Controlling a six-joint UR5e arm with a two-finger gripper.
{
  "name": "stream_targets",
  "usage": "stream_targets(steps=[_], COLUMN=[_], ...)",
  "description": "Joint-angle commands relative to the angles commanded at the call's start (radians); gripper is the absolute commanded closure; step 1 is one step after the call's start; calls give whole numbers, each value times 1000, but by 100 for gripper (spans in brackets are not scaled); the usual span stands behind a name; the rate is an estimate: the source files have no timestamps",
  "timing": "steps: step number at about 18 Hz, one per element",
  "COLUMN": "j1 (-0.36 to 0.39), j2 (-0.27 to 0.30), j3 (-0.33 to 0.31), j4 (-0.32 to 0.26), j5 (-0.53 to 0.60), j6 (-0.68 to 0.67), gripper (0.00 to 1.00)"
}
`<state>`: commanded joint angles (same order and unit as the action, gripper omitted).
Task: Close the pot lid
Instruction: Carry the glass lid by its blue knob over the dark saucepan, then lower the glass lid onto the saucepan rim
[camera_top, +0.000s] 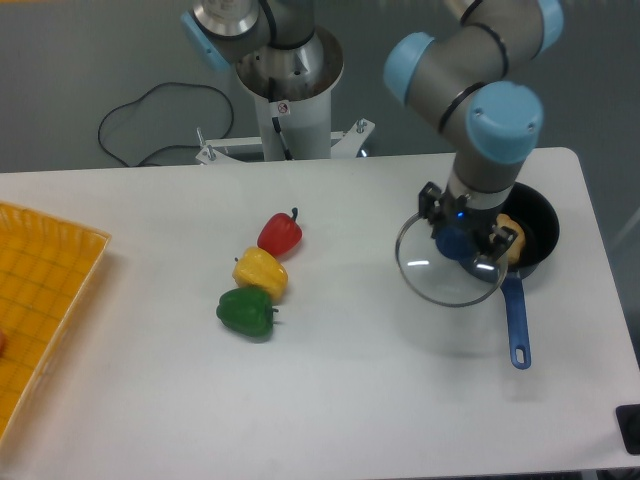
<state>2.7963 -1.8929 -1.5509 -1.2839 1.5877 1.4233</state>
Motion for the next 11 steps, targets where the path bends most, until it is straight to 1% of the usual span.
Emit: stream_targets(steps=[3,6,11], j1=[38,63,103], j2=[0,0,0], j3=[-3,-15,-15], j4=[0,8,17], j5=[0,-2,-5], j6=[60,88,143], gripper=[39,39,39])
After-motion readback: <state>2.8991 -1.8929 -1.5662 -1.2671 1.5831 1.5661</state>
